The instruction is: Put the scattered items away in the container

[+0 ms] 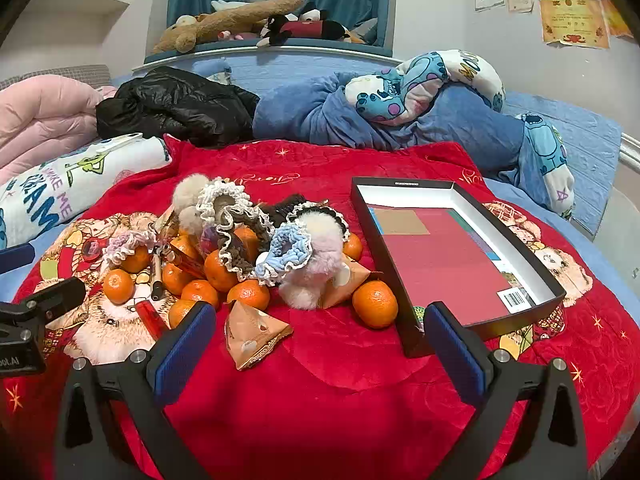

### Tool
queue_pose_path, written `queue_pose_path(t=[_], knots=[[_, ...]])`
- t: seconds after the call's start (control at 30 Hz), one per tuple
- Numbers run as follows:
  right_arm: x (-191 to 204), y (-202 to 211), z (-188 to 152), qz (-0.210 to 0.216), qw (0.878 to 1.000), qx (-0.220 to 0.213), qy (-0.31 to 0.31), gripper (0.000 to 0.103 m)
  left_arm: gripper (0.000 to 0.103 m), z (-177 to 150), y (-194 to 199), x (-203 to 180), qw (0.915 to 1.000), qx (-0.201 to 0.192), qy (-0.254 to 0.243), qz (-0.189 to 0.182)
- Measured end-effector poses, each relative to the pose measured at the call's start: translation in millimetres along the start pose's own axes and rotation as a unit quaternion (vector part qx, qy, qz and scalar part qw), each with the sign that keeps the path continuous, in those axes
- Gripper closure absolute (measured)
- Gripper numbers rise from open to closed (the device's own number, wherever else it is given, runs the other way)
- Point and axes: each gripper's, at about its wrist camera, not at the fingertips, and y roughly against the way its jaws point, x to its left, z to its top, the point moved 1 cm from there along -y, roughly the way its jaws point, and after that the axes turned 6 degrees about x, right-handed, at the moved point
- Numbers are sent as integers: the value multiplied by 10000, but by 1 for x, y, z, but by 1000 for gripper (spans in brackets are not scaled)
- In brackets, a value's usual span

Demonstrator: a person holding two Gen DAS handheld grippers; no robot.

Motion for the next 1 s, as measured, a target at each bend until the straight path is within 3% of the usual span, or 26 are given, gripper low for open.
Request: queue_pose_path(t=[1.0], knots=[[-5, -3, -1, 277, 9993, 177, -164, 0, 0, -4, -15, -16, 9980, 337, -228, -488]])
